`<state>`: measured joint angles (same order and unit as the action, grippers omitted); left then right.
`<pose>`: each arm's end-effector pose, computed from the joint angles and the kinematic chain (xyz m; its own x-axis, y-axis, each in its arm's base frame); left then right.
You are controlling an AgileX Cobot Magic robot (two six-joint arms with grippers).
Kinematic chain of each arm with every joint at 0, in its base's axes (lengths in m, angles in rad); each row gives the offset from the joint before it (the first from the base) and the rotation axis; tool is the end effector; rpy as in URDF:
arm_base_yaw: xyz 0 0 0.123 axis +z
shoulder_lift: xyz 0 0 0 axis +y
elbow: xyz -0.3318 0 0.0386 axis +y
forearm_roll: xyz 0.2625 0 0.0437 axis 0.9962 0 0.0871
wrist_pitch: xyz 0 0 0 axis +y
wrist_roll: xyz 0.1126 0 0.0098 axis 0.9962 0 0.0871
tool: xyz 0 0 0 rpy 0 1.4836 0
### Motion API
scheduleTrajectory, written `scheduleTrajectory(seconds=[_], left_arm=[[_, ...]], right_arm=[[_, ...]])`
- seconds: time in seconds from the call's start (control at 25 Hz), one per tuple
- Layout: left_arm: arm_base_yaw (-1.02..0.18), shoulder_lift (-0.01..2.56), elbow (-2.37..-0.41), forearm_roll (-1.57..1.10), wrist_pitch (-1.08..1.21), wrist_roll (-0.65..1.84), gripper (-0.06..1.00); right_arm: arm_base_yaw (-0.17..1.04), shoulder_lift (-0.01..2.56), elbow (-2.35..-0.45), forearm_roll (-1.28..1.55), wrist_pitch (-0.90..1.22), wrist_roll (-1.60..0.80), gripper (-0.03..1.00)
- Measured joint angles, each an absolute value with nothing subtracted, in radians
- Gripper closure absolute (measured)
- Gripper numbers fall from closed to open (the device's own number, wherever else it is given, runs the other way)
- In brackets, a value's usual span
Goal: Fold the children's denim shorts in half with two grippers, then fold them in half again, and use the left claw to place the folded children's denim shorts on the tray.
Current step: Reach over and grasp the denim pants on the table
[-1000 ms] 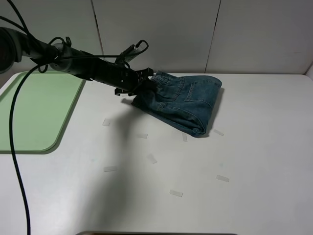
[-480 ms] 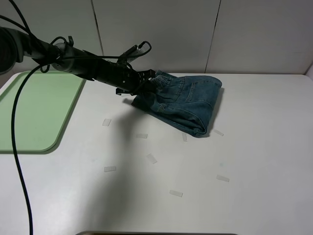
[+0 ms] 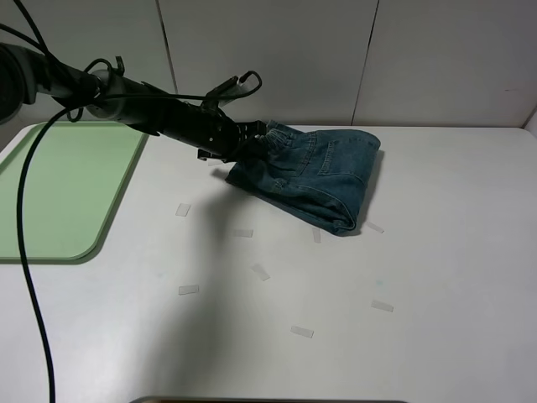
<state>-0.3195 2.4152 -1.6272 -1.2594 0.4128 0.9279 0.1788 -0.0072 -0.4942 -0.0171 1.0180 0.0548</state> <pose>0.5180 -0.2169 0.0819 -0.8311 -0.0174 -0.5558 0.2980 0.8300 -0.4715 -0.0195 -0.0052 0.2766 -0.4168 -0.0288 -0.9086 -0.1459 0.9887 0.0356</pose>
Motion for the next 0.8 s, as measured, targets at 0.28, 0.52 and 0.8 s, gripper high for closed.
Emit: scheduleTrajectory(seconds=[0.28, 0.52, 0.8], left_arm=[[-0.312, 2.414, -1.627, -1.189, 0.428, 0.928, 0.29], [-0.312, 2.412, -1.627, -1.159, 0.433, 0.928, 0.14], [-0.312, 2.407, -1.630, -1.101, 0.435, 0.928, 0.13]], right_arm=[[0.179, -0.007, -0.494, -0.017, 1.018, 0.055, 0.27], [0.179, -0.007, -0.494, -0.017, 1.018, 0.055, 0.27], [0.179, -0.007, -0.494, -0.017, 1.018, 0.055, 0.27]])
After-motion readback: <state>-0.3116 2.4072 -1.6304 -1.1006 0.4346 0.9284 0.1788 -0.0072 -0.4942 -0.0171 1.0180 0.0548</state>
